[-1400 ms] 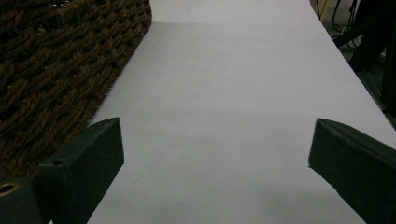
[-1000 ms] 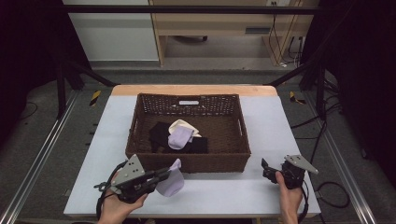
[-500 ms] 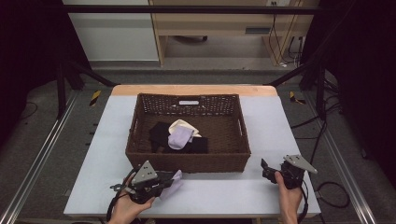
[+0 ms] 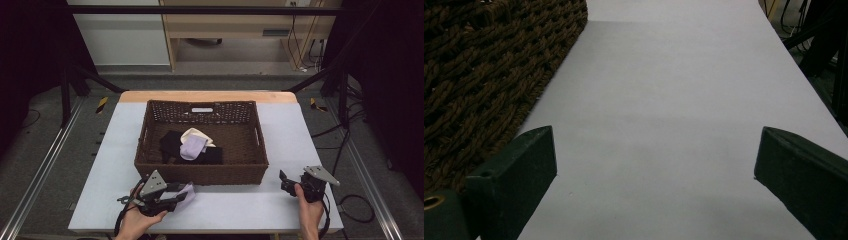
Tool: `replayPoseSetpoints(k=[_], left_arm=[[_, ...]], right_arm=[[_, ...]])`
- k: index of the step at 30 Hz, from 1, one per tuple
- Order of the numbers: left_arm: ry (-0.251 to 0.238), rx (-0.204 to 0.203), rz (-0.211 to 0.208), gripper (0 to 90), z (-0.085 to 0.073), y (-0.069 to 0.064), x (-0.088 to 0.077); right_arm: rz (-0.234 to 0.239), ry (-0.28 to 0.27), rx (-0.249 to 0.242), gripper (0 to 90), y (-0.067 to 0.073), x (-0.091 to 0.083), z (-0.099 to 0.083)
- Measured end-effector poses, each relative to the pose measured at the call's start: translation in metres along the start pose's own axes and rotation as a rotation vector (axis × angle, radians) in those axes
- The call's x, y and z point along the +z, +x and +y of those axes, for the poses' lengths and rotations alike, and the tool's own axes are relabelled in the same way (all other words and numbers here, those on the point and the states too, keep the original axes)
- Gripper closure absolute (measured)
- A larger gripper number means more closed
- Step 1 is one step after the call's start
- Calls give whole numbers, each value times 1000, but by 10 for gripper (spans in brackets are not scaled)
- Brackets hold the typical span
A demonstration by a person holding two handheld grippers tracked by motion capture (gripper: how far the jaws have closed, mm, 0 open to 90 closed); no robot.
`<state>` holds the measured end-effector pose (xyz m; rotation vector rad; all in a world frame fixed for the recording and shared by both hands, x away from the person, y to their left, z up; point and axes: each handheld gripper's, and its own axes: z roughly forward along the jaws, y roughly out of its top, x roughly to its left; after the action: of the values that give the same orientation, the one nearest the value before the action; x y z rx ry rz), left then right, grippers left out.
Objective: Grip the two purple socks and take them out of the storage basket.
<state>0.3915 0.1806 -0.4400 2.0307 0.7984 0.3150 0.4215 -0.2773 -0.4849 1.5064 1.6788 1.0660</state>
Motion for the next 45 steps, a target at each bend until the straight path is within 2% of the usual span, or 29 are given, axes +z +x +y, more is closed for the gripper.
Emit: replayPoseSetpoints(k=[7,13,25,36,40,45], left_arm=[[-63,8,15,542,13,1,-15],[-122,7,47,543,26,6,-28],[-208,-4,96,543,69,26,-36],[-235,-10,148,540,120,42,-24],[-241,-20,168,535,134,48,-12],[-241,-42,215,533,148,57,10]], right_arm=[[-1,1,0,39,0,0,0],[2,3,8,39,-2,0,0],[-4,0,13,39,-1,0,0],[-2,4,18,39,-2,0,0],[2,7,20,39,-2,1,0],[4,4,20,39,-2,0,0]])
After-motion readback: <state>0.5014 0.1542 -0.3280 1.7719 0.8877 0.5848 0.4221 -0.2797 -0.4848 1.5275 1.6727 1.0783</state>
